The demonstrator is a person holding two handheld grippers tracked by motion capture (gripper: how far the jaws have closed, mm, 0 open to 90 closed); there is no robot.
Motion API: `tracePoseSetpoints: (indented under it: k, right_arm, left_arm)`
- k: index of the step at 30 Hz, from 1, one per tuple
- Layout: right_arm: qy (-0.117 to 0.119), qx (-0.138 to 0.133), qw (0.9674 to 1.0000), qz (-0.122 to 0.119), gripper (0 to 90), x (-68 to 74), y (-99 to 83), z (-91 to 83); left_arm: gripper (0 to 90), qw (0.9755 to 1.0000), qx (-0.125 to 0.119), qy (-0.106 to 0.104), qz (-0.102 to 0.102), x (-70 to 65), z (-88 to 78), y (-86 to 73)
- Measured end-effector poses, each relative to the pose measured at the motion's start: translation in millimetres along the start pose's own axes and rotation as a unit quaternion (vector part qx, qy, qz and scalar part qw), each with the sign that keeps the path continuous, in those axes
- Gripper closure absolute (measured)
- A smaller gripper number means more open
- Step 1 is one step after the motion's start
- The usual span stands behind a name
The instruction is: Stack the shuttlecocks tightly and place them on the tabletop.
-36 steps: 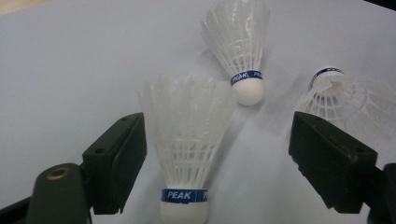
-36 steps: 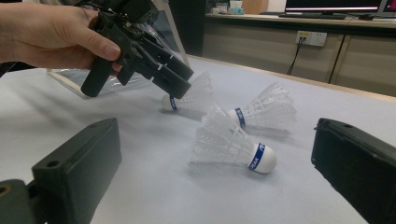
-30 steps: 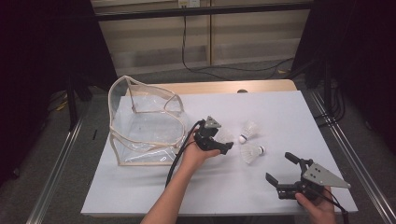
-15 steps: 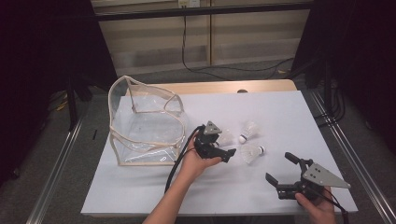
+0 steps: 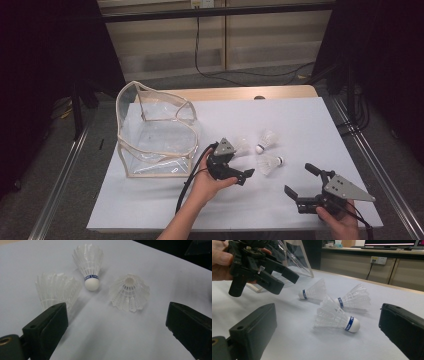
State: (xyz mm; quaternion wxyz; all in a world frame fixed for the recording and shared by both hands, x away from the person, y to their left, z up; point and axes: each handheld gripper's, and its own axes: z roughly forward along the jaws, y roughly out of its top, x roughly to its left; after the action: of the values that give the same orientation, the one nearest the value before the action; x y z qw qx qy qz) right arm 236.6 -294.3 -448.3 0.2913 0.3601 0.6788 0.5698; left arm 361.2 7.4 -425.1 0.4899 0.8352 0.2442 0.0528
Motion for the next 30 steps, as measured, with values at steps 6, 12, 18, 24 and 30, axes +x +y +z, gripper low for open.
tracePoseSetpoints:
  k: [6, 12, 18, 24, 30]
  right_arm:
    - [-0.001, 0.004, 1.0, -0.001, 1.0, -0.3, -0.3, 0.4]
    - [-0.001, 0.006, 1.0, -0.003, 1.1, -0.2, -0.2, 0.2]
    - [0.0, 0.004, 1.0, -0.001, 1.1, -0.7, -0.4, 0.0]
    - [-0.001, 0.005, 1.0, -0.002, 1.1, 0.1, -0.1, 0.2]
    - [-0.001, 0.006, 1.0, -0.002, 1.1, -0.4, -0.4, 0.2]
  left_arm:
    - [4.1, 0.9999, -0.014, -0.01, 0.0, -3.9, -6.6, -8.4]
    - [3.8, 0.9989, -0.042, -0.02, 0.01, -6.5, -16.9, -12.3]
    - [3.3, 0.9975, -0.063, -0.027, 0.019, -8.2, -27.1, -16.3]
    - [3.3, 0.9969, -0.072, -0.025, 0.019, -7.4, -37.7, -25.2]
    - [3.6, 0.9963, -0.078, -0.025, 0.024, -6.0, -45.8, -30.8]
